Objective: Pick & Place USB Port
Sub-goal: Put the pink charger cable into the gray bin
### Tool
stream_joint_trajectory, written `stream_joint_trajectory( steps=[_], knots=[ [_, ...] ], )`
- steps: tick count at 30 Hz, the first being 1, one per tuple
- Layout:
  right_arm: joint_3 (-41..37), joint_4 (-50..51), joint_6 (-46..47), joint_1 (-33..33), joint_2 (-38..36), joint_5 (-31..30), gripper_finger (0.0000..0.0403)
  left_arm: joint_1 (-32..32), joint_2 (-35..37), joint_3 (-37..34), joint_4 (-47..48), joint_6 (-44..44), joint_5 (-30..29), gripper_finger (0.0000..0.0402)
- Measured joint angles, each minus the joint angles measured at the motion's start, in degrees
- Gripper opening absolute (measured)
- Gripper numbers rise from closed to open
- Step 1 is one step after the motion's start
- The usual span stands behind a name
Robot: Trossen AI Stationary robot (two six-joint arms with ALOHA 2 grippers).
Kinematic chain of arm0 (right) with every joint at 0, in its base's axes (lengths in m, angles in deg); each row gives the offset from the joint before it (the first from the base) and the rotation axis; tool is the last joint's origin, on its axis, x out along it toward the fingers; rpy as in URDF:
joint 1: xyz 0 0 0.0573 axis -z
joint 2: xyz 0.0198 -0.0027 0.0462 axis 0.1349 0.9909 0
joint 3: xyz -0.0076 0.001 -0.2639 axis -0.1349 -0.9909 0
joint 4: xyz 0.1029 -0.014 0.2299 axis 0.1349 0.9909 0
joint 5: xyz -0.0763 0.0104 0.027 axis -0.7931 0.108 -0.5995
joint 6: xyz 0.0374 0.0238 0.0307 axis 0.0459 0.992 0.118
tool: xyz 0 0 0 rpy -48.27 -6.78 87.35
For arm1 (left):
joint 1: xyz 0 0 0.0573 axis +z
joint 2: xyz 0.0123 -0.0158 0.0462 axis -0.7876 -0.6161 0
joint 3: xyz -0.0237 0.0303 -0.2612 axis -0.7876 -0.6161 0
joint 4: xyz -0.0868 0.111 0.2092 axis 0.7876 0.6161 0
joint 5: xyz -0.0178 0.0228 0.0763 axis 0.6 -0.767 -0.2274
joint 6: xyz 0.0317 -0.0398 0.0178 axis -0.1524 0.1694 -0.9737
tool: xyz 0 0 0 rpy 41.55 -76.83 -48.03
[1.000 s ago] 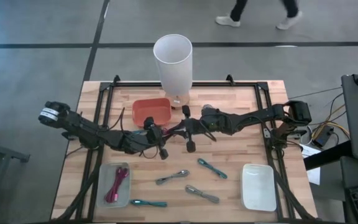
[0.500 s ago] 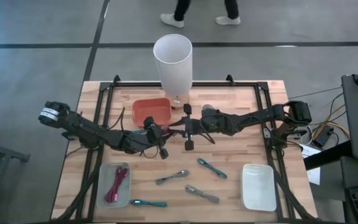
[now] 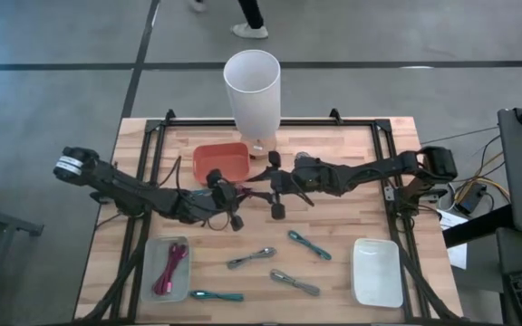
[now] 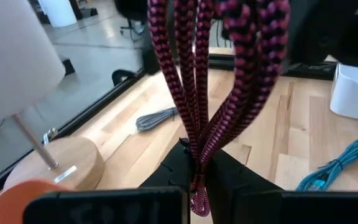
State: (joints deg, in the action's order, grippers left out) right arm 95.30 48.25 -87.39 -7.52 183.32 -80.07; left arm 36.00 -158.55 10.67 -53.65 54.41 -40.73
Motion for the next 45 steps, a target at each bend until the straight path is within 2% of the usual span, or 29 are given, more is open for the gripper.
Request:
stream_joint_trajectory(
  steps=[5, 7, 12, 17, 20, 25, 28, 34, 37, 41, 45],
  knots=[
    [0.0, 5.8, 1.3, -1.2, -1.9, 0.0, 0.0173, -0.1, 5.1, 0.1, 10.9, 6.4, 0.3, 0.0023],
    [0.0, 7.4, 1.5, -1.9, -2.4, 0.0, 0.0173, -0.1, 7.7, 0.6, 17.0, 9.7, 2.9, 0.0023],
    [0.0, 9.4, 1.5, -3.4, -2.7, 0.0, 0.0171, -0.4, 14.3, 4.6, 38.2, 20.4, 15.8, 0.0023],
    [0.0, 10.0, 1.2, -3.7, -2.2, 0.0, 0.0173, -1.5, 17.5, 9.2, 57.4, 38.7, 29.5, 0.0023],
    [0.0, 10.2, 1.2, -3.6, -2.2, -0.1, 0.0171, -3.6, 18.3, 10.1, 62.4, 47.4, 37.7, 0.0023],
    [0.0, 10.2, 1.1, -3.6, -2.2, -0.1, 0.0164, -11.4, 19.1, 10.1, 62.8, 51.1, 45.9, 0.0023],
    [0.0, 10.6, 1.1, -3.6, -2.2, -0.1, 0.016, -18.6, 19.2, 10.1, 62.9, 56.2, 45.9, 0.0023],
    [-0.1, 11.9, 1.1, -3.6, -2.2, -0.1, 0.0155, -33.2, 17.6, 9.2, 62.8, 73.7, 33.9, 0.0023],
    [-0.1, 11.9, 1.1, -3.6, -2.2, -0.1, 0.016, -38.9, 16.7, 7.5, 62.3, 84.9, 31.0, 0.0024],
    [-0.1, 11.9, 1.1, -3.6, -2.2, -0.1, 0.017, -43.2, 15.8, 4.1, 61.9, 95.7, 30.6, 0.0029],
    [-0.1, 11.9, 1.1, -3.7, -1.7, -0.1, 0.018, -43.8, 15.2, -0.3, 59.6, 101.7, 30.6, 0.0036]
  ],
)
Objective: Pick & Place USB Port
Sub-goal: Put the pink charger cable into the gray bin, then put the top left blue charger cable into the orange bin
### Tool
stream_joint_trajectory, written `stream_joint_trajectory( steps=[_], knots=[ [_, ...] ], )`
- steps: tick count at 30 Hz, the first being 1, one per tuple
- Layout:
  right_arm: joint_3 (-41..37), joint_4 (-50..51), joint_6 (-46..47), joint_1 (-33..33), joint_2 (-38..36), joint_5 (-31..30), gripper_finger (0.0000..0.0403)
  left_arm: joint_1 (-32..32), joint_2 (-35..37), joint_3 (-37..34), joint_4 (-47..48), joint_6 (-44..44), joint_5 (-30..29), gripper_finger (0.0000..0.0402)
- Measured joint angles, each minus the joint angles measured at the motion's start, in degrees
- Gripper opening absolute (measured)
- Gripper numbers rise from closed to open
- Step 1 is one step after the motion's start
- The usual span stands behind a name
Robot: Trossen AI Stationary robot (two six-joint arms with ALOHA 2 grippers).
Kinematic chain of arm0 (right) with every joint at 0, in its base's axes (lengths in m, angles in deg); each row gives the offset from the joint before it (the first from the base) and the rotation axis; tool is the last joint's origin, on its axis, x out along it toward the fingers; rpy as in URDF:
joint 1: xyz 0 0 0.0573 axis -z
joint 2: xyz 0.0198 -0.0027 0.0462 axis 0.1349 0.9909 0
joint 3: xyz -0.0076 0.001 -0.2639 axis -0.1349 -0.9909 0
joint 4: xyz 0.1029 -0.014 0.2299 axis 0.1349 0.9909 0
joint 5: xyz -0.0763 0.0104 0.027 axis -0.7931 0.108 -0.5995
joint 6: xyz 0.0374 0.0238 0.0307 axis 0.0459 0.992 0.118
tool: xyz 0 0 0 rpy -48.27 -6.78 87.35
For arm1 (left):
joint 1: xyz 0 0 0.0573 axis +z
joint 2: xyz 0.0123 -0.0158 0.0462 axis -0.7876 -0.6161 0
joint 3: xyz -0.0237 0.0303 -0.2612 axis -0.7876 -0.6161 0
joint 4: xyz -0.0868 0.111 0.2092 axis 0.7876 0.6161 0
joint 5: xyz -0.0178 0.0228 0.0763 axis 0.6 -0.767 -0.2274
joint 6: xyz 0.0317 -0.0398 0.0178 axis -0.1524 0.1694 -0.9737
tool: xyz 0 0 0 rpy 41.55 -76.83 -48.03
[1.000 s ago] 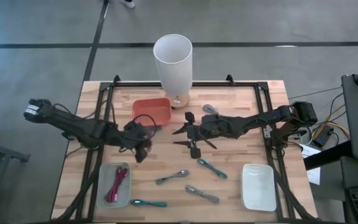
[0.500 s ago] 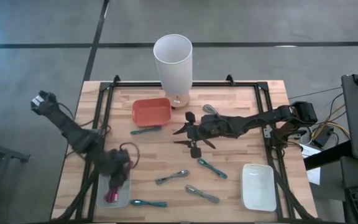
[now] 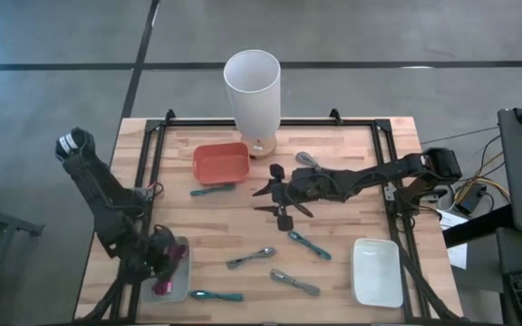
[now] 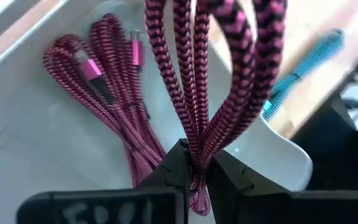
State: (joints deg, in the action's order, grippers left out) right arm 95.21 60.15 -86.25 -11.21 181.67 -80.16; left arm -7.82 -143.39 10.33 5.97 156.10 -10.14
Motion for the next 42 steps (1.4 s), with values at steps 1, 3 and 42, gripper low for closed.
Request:
stream_joint_trajectory(
  steps=[1, 3, 42],
  knots=[
    [0.0, 0.0, 0.3, 0.0, 0.2, 0.0, 0.0182, 0.1, 0.0, -1.1, -1.3, 0.9, 0.0, 0.0037],
    [0.0, 0.0, 1.4, -0.1, 0.5, 0.0, 0.0185, 0.1, 0.0, -3.3, -4.8, 2.1, 0.0, 0.004],
    [-0.5, 6.9, 5.9, -2.0, 0.5, 5.2, 0.0183, 2.5, 0.1, 3.1, 1.1, -9.8, -5.4, 0.0082]
  ],
)
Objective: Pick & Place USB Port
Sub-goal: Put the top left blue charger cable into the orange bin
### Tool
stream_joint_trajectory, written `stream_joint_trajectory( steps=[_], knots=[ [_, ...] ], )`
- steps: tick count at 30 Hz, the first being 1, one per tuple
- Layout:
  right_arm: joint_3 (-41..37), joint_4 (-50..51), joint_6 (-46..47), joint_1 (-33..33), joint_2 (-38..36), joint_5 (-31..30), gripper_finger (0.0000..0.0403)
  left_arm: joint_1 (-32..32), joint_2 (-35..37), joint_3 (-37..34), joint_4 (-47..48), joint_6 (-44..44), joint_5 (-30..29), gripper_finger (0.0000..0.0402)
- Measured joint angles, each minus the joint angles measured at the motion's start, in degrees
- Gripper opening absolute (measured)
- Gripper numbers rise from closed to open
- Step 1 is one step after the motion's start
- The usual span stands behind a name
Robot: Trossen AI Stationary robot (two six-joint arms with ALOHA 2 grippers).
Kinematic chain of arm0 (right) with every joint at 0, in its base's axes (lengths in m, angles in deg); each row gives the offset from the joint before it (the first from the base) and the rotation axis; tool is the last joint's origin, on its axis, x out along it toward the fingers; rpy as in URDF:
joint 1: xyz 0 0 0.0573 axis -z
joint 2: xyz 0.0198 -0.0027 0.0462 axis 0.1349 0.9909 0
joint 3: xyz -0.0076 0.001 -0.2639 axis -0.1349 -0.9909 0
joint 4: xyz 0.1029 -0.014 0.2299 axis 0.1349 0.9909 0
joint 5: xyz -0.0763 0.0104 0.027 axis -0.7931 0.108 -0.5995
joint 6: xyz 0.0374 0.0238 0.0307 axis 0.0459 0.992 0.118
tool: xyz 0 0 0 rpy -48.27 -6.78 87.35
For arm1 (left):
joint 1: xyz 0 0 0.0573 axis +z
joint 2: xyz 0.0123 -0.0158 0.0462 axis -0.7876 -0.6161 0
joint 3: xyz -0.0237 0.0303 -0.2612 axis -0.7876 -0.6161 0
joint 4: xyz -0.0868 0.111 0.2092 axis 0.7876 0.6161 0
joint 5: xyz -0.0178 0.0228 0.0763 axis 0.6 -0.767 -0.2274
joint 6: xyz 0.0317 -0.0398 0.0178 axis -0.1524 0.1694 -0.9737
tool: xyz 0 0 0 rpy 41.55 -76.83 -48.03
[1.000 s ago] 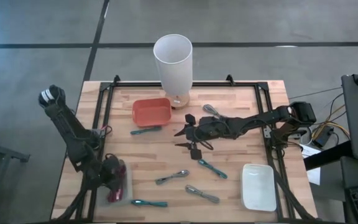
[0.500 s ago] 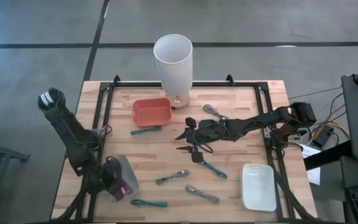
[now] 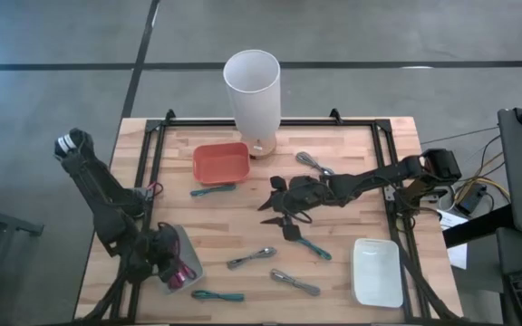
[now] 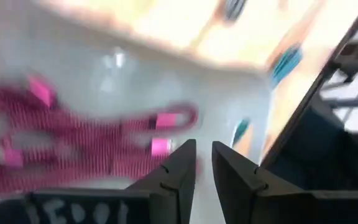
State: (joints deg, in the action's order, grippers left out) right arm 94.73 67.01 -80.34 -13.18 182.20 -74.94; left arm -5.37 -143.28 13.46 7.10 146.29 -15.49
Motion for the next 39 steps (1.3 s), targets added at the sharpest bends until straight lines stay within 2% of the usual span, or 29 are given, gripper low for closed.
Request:
stream_joint_trajectory(
  steps=[11, 14, 17, 23, 28, 33, 39],
  knots=[
    [-2.4, 1.1, 5.0, -4.1, 0.0, 0.1, 0.0182, 3.8, 0.0, 10.0, 2.0, -30.5, -23.7, 0.0082],
    [-3.1, 1.1, 6.2, -5.2, 0.0, -0.5, 0.0182, 4.3, 0.0, 10.6, 1.6, -34.0, -30.3, 0.0082],
    [-3.6, 1.1, 7.1, -6.0, 0.0, -0.6, 0.0182, 5.2, 0.0, 10.1, 1.1, -35.4, -32.8, 0.0082],
    [-4.1, 1.1, 7.6, -6.6, 0.0, -0.7, 0.0182, 8.2, -2.1, 6.8, -6.8, -37.4, -32.5, 0.0083],
    [-4.1, 1.1, 7.4, -6.6, 0.0, -0.7, 0.0182, 11.4, -6.1, 5.2, -18.0, -49.2, -28.3, 0.0083],
    [-4.1, 1.1, 7.3, -6.6, 0.0, -0.7, 0.0182, 16.7, -11.4, 5.2, -27.7, -62.2, -20.0, 0.0088],
    [-4.1, 1.2, 7.1, -6.6, 0.0, -0.7, 0.0182, 26.2, -18.3, 5.6, -29.6, -66.5, -6.2, 0.0121]
  ],
)
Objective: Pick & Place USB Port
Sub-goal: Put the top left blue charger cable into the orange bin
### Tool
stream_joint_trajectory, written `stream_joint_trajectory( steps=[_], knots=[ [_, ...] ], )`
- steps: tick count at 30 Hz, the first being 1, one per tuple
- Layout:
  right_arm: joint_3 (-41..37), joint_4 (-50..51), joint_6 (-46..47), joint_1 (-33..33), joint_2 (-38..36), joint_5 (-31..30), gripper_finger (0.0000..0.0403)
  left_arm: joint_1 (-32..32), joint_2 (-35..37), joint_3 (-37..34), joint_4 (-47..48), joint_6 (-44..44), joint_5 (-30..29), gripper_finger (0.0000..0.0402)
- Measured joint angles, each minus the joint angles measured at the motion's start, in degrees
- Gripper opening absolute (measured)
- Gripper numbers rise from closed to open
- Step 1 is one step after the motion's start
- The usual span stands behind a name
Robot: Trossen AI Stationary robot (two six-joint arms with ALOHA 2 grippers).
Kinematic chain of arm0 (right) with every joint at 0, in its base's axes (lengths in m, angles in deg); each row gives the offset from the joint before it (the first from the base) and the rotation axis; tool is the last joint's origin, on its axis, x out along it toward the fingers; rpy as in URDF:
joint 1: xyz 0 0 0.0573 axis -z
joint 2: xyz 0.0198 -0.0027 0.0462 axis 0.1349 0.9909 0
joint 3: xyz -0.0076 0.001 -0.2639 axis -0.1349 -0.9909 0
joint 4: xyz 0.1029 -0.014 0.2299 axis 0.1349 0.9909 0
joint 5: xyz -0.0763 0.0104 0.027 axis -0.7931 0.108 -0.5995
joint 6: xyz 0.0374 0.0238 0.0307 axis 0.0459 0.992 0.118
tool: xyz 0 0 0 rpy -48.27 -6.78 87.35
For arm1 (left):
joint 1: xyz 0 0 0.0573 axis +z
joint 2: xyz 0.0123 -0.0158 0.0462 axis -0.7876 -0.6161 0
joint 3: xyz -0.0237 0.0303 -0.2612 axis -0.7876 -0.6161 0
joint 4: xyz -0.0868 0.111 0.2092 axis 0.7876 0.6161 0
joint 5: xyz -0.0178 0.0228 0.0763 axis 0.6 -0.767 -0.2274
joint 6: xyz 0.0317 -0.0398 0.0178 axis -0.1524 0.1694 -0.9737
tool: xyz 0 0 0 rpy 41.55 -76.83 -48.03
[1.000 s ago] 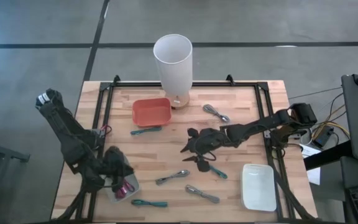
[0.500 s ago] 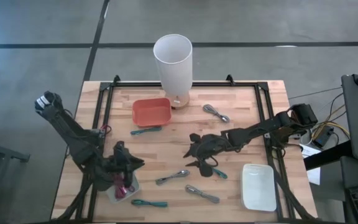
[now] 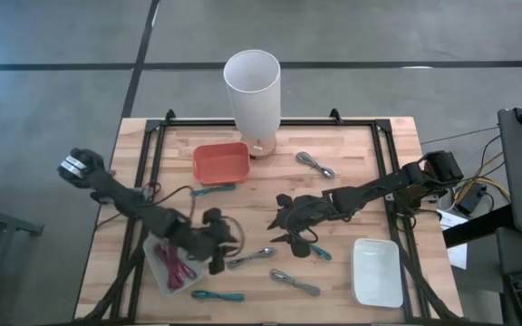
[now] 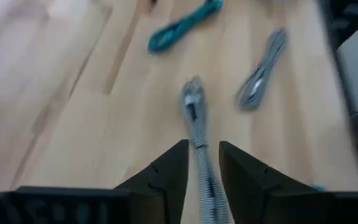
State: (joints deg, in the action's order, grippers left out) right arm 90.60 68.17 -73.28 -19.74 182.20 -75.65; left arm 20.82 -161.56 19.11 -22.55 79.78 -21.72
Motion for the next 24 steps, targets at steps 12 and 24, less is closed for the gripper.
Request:
stream_joint_trajectory(
  steps=[12, 24],
  knots=[
    [0.0, 0.1, -0.3, 0.0, 0.0, 0.0, 0.0182, 4.2, -13.6, 0.5, -7.1, -7.4, 10.4, 0.0156],
    [0.0, 0.1, -0.2, 0.0, 0.0, 0.0, 0.0182, 6.0, -11.1, 0.5, 1.7, -5.0, 7.3, 0.0156]
  ],
)
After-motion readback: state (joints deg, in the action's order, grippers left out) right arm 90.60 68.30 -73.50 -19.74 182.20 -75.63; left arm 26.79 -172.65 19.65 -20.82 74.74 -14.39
